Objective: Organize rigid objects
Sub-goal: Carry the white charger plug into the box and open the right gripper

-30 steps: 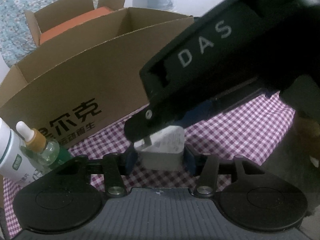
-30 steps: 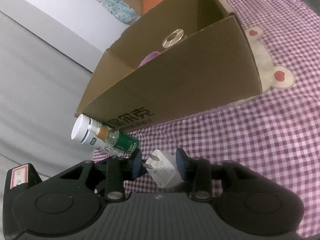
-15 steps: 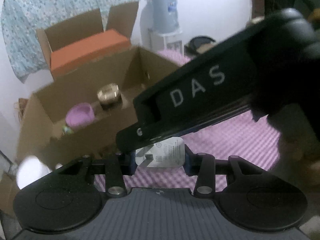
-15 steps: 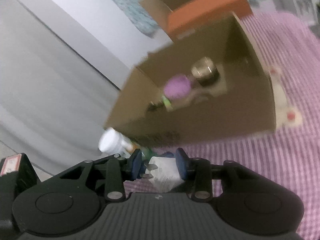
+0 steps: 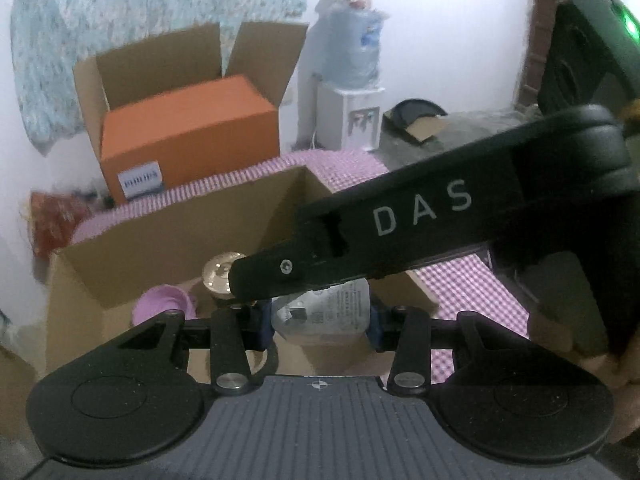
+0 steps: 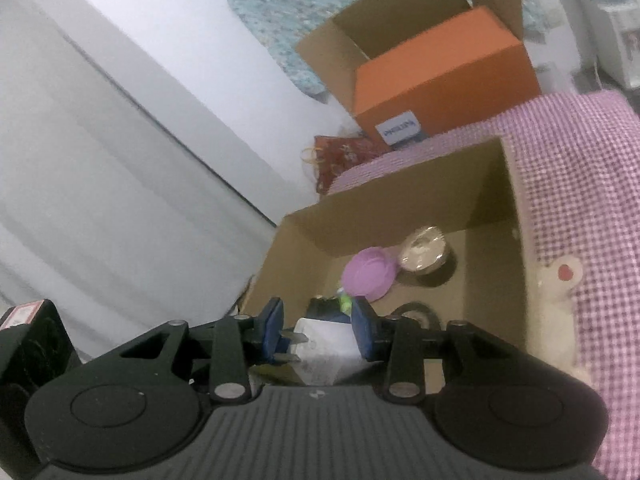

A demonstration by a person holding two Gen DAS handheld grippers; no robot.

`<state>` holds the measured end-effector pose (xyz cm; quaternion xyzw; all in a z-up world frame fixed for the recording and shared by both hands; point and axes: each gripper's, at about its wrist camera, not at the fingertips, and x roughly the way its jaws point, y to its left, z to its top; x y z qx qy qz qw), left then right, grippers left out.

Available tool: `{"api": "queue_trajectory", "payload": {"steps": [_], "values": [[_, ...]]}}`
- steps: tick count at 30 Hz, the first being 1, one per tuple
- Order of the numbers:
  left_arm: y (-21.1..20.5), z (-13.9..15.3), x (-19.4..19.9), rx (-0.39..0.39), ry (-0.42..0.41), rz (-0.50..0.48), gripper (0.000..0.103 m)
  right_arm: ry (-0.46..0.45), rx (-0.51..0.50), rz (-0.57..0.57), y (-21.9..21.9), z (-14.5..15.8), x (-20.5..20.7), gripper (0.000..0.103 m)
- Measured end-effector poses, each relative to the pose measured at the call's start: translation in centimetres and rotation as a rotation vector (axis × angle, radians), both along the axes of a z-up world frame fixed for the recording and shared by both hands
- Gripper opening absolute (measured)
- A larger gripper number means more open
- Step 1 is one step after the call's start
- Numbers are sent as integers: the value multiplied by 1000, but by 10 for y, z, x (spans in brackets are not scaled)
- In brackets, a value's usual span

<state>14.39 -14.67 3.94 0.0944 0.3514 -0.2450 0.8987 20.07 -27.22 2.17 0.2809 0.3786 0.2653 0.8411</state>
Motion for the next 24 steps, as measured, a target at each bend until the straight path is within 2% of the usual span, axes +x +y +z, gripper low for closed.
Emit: {"api": "queue_trajectory", "payload": {"steps": [6, 8, 12, 21, 22, 24], "values": [[-11, -32, 39, -17, 142, 34, 43, 93, -43, -9, -9, -32, 39, 41], [-13, -39, 46, -9, 175, 40, 43, 115, -50, -4, -11, -42, 47, 34], [-15, -54, 54, 2, 240, 46, 43, 95, -80, 21, -7, -44, 50, 34], [-6, -70, 70, 0, 290, 77, 42, 59, -125, 25, -5, -40, 47, 35], [-6, -71, 71, -2, 288, 77, 47, 57, -129, 23, -4, -40, 47, 35], [-4, -70, 70, -19, 292, 73, 47, 52, -134, 18, -5, -39, 45, 36]]}}
